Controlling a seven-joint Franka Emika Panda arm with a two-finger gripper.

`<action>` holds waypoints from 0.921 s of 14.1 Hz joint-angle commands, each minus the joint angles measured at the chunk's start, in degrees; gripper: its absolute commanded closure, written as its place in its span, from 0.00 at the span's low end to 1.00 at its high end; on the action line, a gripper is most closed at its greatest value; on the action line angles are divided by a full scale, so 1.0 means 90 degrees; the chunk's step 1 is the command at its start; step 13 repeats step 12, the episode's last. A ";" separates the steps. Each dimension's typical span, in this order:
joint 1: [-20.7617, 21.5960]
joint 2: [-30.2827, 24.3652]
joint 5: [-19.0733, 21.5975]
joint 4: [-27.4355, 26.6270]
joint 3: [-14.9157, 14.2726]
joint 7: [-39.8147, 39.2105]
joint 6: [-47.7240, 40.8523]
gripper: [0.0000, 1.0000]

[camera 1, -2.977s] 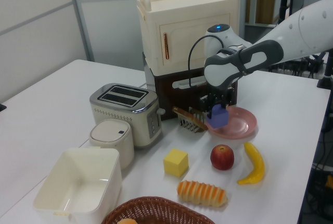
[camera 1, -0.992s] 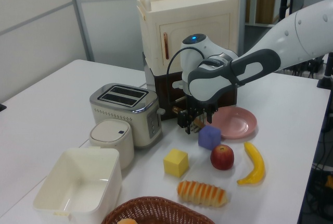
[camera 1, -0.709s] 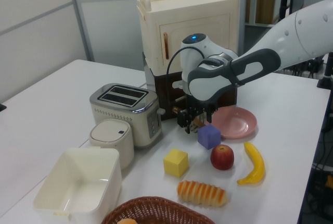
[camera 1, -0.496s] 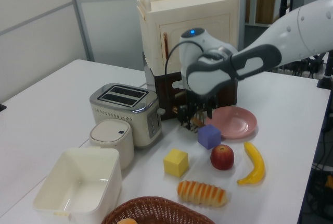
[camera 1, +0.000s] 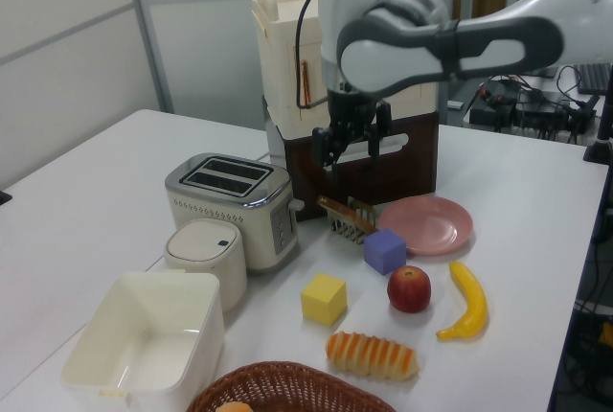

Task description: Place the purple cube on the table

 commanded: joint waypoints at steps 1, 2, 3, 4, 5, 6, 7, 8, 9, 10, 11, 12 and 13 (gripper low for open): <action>0.0391 -0.0519 0.0182 -0.0100 -0.0319 -0.1454 -0.0546 0.00; 0.0732 -0.0520 0.0357 -0.0100 -0.0766 -0.1505 -0.0527 0.00; 0.0986 -0.0511 0.0378 -0.0100 -0.1032 -0.1680 -0.0479 0.00; 0.0960 -0.0404 0.0388 0.0142 -0.1063 -0.1720 -0.0478 0.00; 0.0979 -0.0326 0.0398 0.0251 -0.1083 -0.1711 -0.0546 0.00; 0.0998 -0.0325 0.0543 0.0252 -0.1083 -0.1711 -0.0624 0.00; 0.0999 -0.0315 0.0641 0.0242 -0.1093 -0.1711 -0.0789 0.00; 0.0941 -0.0286 0.0661 0.0281 -0.1083 -0.1711 -0.0829 0.00; 0.0882 -0.0295 0.0700 0.0281 -0.1083 -0.1720 -0.0830 0.00; 0.0852 -0.0296 0.0749 0.0281 -0.1083 -0.1721 -0.0830 0.00; 0.0852 -0.0296 0.0759 0.0349 -0.1083 -0.1721 -0.0839 0.00; 0.0852 -0.0296 0.0759 0.0350 -0.1083 -0.1721 -0.0840 0.00; 0.0852 -0.0296 0.0759 0.0350 -0.1083 -0.1721 -0.0840 0.00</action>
